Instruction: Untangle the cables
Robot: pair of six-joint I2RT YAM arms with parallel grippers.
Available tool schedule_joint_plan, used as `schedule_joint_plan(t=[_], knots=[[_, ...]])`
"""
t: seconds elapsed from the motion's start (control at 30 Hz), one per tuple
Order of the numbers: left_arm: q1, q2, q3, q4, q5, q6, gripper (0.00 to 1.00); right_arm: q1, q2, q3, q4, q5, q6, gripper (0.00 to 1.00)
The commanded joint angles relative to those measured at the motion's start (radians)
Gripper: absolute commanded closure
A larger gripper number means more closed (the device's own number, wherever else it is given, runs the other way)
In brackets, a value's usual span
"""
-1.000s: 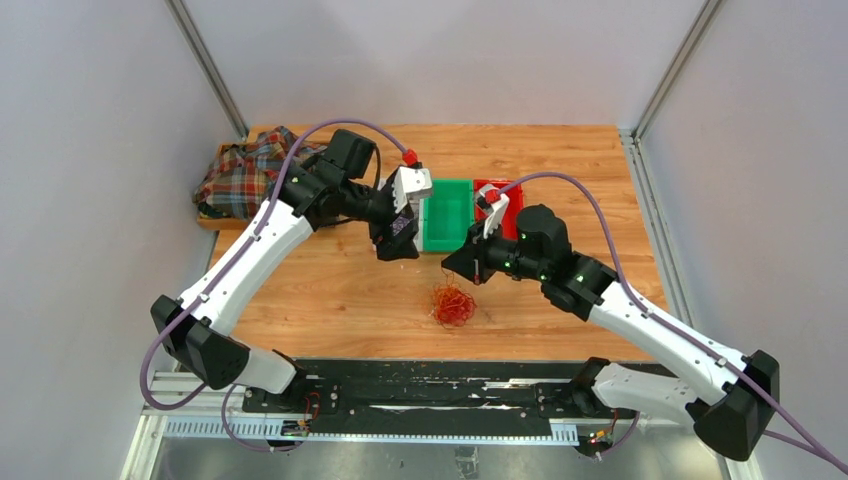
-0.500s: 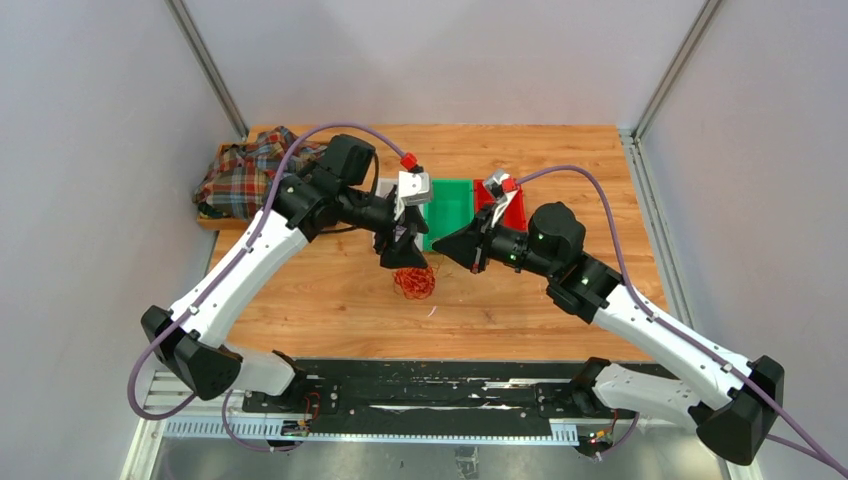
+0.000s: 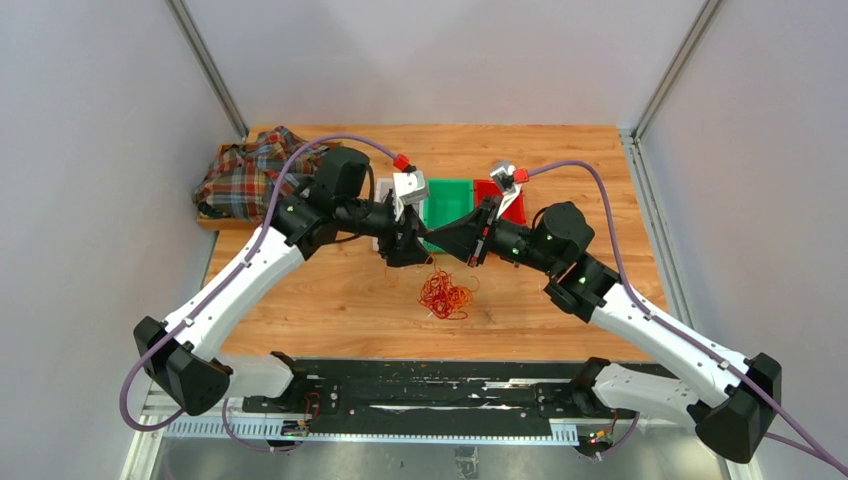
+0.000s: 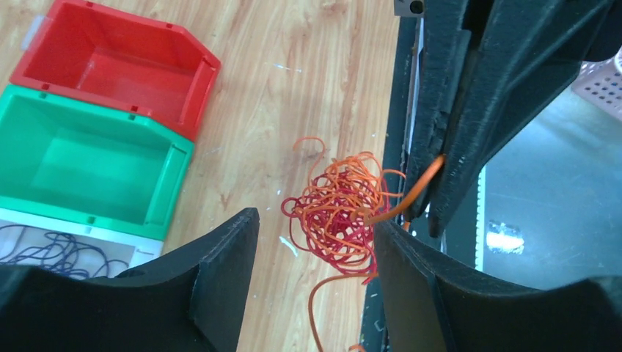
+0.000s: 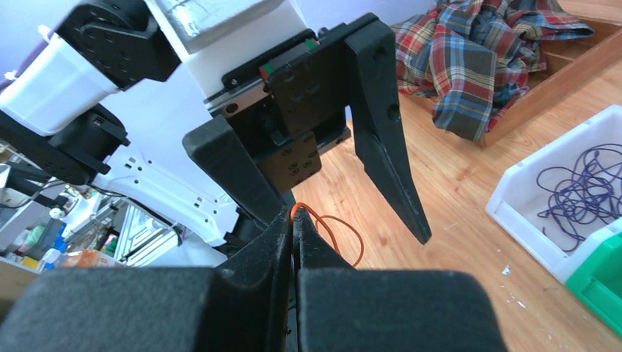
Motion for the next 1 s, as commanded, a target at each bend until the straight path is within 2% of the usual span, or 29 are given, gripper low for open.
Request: schedule_joint_plan(t=[0.0, 0.13, 0.2, 0.37, 0.4, 0.47, 0.5, 0.53, 0.6, 0.63, 0.67, 0.8, 0.97], knots=[[-0.012, -0.038, -0.029, 0.134, 0.065, -0.146, 0.37, -0.012, 0.004, -0.012, 0.119, -0.036, 0.064, 0.99], [-0.018, -0.067, -0.071, 0.248, 0.098, -0.280, 0.43, -0.012, 0.006, -0.010, 0.139, -0.035, 0.078, 0.99], [-0.018, -0.075, -0.088, 0.275, 0.109, -0.324, 0.53, -0.013, 0.004, -0.009, 0.140, -0.031, 0.077, 0.99], [-0.018, -0.090, -0.094, 0.215, 0.079, -0.284, 0.96, -0.012, -0.008, -0.014, 0.137, -0.014, 0.073, 0.99], [-0.018, -0.092, -0.091, 0.195, 0.060, -0.269, 0.99, -0.012, -0.015, -0.015, 0.131, -0.006, 0.071, 0.99], [-0.018, -0.095, -0.084, 0.174, 0.031, -0.258, 0.99, -0.013, -0.028, -0.017, 0.112, 0.012, 0.059, 0.98], [-0.018, -0.096, -0.078, 0.170, 0.021, -0.256, 0.99, -0.013, -0.035, -0.017, 0.094, 0.026, 0.052, 0.92], [-0.018, -0.096, -0.067, 0.169, 0.010, -0.255, 0.99, -0.013, -0.046, -0.024, 0.078, 0.039, 0.042, 0.84], [-0.018, -0.090, -0.046, 0.169, -0.020, -0.258, 0.99, -0.013, -0.074, -0.043, 0.051, 0.066, 0.026, 0.58], [-0.018, -0.086, -0.031, 0.163, -0.026, -0.255, 0.99, -0.012, -0.101, -0.053, 0.030, 0.081, 0.011, 0.49], [-0.018, -0.080, -0.017, 0.149, -0.028, -0.247, 0.99, -0.012, -0.126, -0.064, 0.005, 0.112, -0.004, 0.45], [-0.018, -0.066, 0.028, 0.125, -0.029, -0.241, 0.99, -0.014, -0.236, -0.120, -0.081, 0.229, -0.054, 0.36], [-0.018, -0.064, 0.068, 0.125, -0.020, -0.271, 0.99, -0.016, -0.304, -0.196, -0.117, 0.280, -0.080, 0.34]])
